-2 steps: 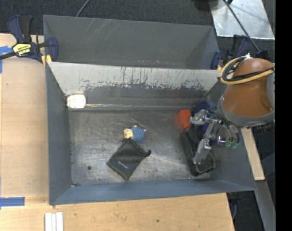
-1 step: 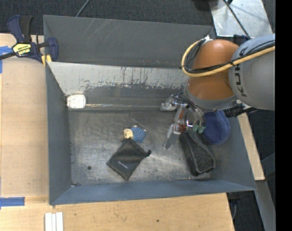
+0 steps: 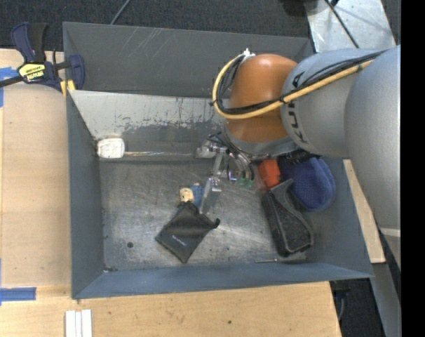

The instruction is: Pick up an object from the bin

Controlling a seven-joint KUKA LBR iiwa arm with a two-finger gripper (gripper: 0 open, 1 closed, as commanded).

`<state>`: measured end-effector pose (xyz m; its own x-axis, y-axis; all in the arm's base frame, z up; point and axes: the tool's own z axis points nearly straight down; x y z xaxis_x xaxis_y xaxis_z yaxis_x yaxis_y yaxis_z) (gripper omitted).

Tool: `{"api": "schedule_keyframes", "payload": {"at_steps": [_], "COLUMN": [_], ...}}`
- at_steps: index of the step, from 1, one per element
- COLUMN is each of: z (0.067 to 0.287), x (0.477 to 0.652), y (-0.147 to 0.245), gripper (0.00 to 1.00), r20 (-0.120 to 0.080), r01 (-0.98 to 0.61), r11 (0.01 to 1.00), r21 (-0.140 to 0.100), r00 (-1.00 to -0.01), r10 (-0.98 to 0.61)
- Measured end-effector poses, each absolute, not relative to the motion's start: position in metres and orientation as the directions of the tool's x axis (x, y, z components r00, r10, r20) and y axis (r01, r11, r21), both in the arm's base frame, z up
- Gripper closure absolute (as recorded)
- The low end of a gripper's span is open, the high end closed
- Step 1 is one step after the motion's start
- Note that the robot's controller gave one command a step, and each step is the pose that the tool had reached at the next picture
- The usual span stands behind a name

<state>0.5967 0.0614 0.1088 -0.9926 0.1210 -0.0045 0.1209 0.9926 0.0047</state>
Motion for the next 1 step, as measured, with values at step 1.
{"api": "schedule_keyframes", "payload": {"at_steps": [1], "z": [0.0763], "x": [0.5951], "y": [0.09], "gripper": [0.0], "r20": [-0.003], "r01": [0.061], "r11": [0.998], "r21": [0.001], "r00": [-0.998], "r10": [0.061]}}
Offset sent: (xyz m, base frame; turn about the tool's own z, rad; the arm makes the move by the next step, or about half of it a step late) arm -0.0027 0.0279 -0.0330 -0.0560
